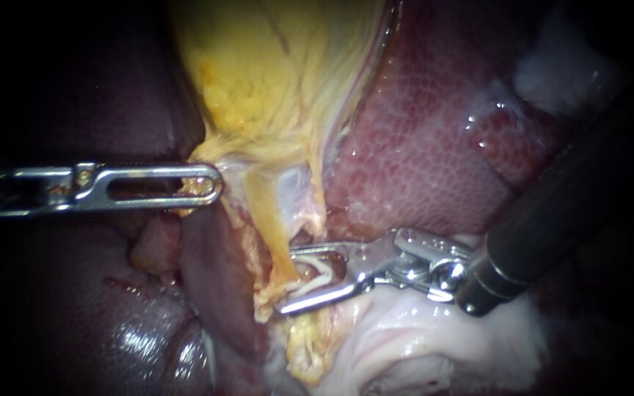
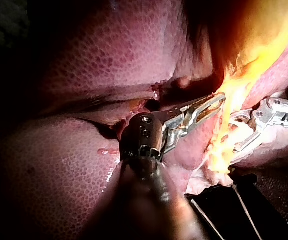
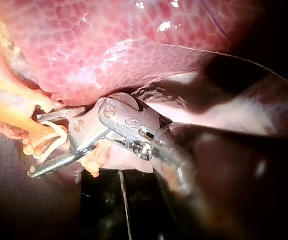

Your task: Clipping third clip left tube

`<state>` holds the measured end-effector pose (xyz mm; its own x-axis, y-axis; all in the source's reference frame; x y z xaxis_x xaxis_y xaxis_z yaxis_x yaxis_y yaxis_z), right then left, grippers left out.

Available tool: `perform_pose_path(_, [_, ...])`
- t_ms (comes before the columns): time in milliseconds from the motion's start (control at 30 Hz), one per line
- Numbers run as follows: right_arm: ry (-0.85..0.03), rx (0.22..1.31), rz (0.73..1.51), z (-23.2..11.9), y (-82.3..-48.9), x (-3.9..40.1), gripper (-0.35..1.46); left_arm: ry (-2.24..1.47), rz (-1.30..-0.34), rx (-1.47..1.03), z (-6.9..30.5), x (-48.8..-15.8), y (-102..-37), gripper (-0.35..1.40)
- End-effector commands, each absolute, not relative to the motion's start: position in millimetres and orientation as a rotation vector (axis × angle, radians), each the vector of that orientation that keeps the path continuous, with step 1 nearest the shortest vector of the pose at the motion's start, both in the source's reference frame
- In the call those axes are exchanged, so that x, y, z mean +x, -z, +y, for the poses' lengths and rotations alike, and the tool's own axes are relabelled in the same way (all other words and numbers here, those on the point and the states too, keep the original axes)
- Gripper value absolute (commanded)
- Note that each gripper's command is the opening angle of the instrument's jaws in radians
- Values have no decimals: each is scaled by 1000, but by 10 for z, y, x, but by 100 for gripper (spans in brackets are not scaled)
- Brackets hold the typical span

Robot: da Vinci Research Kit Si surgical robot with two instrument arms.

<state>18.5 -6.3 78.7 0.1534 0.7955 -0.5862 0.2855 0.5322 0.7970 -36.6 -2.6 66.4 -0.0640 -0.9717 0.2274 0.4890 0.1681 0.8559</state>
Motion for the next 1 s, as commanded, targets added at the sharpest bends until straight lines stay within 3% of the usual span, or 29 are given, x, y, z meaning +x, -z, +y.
perform_pose_path(33, [-468, 1017, 1423, -64, -785, 187, 60, 1337, -1005, 632, -26, -366, -664, -35])
perform_pose_path(400, [-468, 1060, 1443, -65, -777, 210, 60, 1337, -1005, 631, -26, -367, -667, -35])
perform_pose_path(833, [-513, 1070, 1475, -24, -761, 209, 58, 1337, -1005, 630, -27, -368, -668, -35])
perform_pose_path(933, [-513, 1071, 1475, -21, -762, 209, 53, 1338, -1005, 630, -27, -368, -668, -35])
perform_pose_path(1000, [-545, 1135, 1447, -21, -764, 204, 26, 1338, -1005, 630, -27, -369, -668, -35])
